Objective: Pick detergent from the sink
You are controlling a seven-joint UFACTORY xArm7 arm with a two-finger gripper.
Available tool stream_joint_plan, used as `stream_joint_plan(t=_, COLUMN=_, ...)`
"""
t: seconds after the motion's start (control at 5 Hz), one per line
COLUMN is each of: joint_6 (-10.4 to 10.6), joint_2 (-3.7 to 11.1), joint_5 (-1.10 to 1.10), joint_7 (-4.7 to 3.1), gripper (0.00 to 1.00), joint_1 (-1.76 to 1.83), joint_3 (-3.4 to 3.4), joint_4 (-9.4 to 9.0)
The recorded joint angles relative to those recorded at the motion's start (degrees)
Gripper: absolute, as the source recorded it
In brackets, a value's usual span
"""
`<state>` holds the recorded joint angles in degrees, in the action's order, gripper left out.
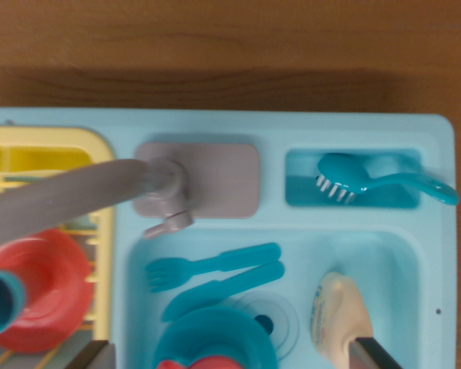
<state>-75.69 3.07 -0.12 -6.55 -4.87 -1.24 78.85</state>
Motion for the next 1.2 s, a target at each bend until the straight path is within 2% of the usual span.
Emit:
stream_joint_plan(t=0.2, joint_6=2.67, joint_2=1.15, joint_5=0.36, joint_7=-1.49, gripper=0.0, joint_1=-0.5, joint_3=-0.6, joint_4=-2.16)
stream_joint_plan(t=0.4, joint_6=2.67, joint_2=1.15, joint_5=0.36, joint_7=-1.49, gripper=0.0, joint_1=-0.5, joint_3=-0.6, joint_4=-2.16)
stream_joint_plan(t=0.6, joint_6=5.43, joint_2=2.34, joint_5=0.74, joint_7=-3.03, gripper=0.0, joint_1=-1.03, joint_3=-1.21, joint_4=-4.39)
stream_joint_plan(t=0.8, joint_6=5.43, joint_2=2.34, joint_5=0.74, joint_7=-3.03, gripper=0.0, joint_1=-1.03, joint_3=-1.21, joint_4=-4.39)
stream_joint_plan(t=1.0, joint_6=8.15, joint_2=3.52, joint_5=1.11, joint_7=-4.55, gripper=0.0, joint_1=-1.54, joint_3=-1.82, joint_4=-6.59)
stream_joint_plan(t=1.2, joint_6=8.15, joint_2=3.52, joint_5=1.11, joint_7=-4.55, gripper=0.0, joint_1=-1.54, joint_3=-1.82, joint_4=-6.59)
